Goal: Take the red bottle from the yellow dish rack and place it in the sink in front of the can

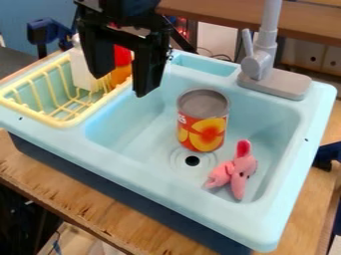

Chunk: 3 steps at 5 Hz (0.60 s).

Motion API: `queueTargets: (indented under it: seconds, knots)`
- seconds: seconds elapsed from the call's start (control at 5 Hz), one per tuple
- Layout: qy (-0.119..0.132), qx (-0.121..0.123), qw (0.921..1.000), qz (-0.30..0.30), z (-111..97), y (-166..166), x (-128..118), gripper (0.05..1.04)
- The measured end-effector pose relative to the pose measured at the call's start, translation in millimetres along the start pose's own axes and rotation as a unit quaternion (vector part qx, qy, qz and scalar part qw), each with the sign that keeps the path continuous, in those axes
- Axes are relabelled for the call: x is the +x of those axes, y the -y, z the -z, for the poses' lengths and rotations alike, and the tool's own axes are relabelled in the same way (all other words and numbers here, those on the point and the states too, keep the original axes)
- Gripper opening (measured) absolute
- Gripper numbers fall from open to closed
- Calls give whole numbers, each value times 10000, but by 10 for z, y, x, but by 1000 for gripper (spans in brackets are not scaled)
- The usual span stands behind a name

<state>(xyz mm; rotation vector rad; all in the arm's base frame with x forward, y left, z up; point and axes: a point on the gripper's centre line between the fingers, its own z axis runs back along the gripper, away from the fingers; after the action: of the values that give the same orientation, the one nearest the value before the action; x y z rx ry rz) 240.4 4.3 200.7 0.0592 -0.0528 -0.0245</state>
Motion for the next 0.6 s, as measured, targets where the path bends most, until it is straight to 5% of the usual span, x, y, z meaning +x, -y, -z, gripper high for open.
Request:
queueTargets:
  seconds: [0.2,0.6]
  knots:
    - [-92,-16,10000,20,45,4,-6,1001]
    - [140,-107,9996,-199,-150,-387,137,1001]
